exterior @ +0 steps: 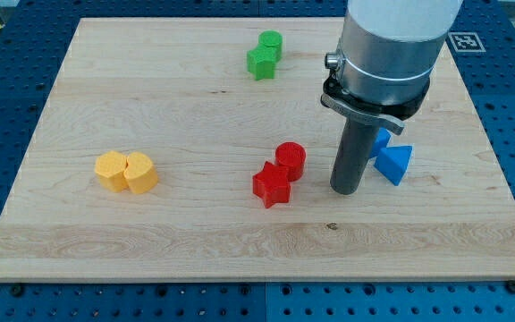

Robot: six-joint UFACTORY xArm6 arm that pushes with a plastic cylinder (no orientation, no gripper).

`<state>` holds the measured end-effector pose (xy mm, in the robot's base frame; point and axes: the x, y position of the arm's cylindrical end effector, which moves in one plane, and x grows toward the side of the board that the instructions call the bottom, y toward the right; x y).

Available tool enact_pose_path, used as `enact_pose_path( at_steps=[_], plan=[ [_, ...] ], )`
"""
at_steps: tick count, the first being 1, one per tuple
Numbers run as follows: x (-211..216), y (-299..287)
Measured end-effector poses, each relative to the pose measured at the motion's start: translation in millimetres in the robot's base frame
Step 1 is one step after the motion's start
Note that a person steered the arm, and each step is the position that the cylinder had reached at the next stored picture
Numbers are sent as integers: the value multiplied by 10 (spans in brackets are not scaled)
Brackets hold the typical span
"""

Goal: Push the red circle to top left of the red star

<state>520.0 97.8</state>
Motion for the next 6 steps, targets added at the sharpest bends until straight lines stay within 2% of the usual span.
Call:
enact_pose_path(
  at_steps=[3,6],
  plan=[
    [-352,-378],
    [-352,-572]
  ],
)
